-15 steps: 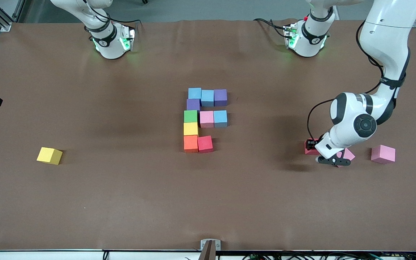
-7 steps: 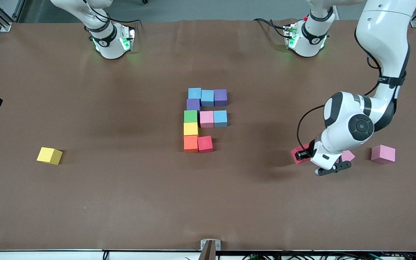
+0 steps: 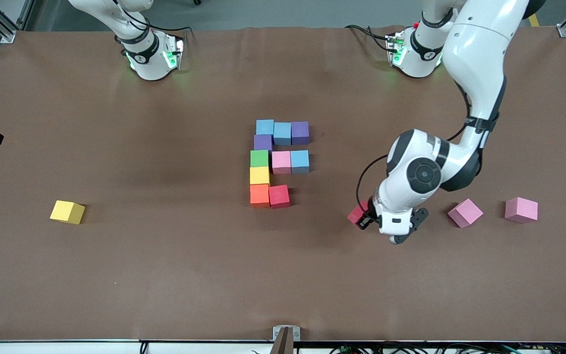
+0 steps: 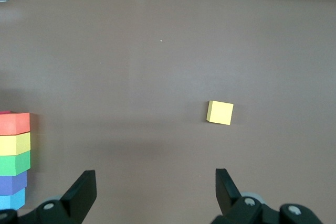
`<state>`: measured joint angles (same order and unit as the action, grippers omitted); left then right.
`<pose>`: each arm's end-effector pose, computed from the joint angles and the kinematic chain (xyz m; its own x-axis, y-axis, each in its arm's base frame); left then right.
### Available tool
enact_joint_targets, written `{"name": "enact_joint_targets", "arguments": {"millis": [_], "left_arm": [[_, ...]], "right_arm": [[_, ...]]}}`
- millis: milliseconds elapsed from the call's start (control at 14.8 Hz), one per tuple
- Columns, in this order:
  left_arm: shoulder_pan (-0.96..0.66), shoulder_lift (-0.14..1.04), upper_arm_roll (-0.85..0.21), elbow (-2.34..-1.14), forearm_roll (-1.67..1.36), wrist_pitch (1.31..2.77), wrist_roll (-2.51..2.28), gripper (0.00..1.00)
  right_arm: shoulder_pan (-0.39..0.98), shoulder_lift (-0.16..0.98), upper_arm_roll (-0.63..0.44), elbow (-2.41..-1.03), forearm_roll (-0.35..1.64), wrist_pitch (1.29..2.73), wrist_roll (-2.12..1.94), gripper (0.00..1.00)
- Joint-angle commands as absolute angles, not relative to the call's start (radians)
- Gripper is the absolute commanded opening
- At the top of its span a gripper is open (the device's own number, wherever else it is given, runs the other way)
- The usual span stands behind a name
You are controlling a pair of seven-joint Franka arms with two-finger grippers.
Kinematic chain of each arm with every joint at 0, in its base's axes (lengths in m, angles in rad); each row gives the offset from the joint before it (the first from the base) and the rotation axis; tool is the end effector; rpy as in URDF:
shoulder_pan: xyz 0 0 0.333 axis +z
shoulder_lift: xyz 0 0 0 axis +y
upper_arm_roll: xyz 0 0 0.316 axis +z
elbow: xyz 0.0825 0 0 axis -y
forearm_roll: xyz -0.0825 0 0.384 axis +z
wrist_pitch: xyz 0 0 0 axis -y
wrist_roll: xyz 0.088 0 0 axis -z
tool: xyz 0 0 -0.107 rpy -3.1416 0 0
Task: Arrange 11 blocks into digit 3
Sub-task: 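Carry the red cube with the left gripper toward the digit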
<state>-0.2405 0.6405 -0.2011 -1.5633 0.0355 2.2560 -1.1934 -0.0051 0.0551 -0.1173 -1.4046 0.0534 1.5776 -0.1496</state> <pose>0.6488 -0.2819 0.2813 0.7165 0.6950 -0.0608 0.6973 -0.7108 0.0927 0.5688 -0.0619 0.6730 0.9919 0.0285 0.1236 0.0323 -0.9991 -0.0285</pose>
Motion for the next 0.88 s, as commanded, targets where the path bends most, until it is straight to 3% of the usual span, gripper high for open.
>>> {"name": "enact_joint_targets", "arguments": {"millis": [0, 135, 270, 540, 810], "left_arm": [[-0.253, 0.699, -0.193, -1.473, 0.021, 2.230, -1.311, 0.08], [-0.261, 0.712, -0.193, -1.459, 0.021, 2.230, -1.432, 0.08], [-0.274, 0.724, -0.196, -1.439, 0.017, 2.230, -1.459, 0.01], [-0.302, 0.784, -0.187, -1.329, -0.031, 2.145, -1.631, 0.03], [-0.305, 0.788, -0.187, -1.319, -0.054, 2.118, -1.644, 0.03]], "right_arm": [[-0.009, 0.044, -0.112, -1.411, 0.035, 1.582, -0.146, 1.00], [-0.009, 0.044, -0.110, -1.411, 0.035, 1.582, -0.146, 1.00], [-0.009, 0.044, -0.112, -1.411, 0.035, 1.582, -0.146, 1.00], [-0.011, 0.044, -0.110, -1.411, 0.035, 1.582, -0.146, 1.00], [-0.011, 0.044, -0.110, -1.411, 0.035, 1.582, -0.146, 1.00]]}}
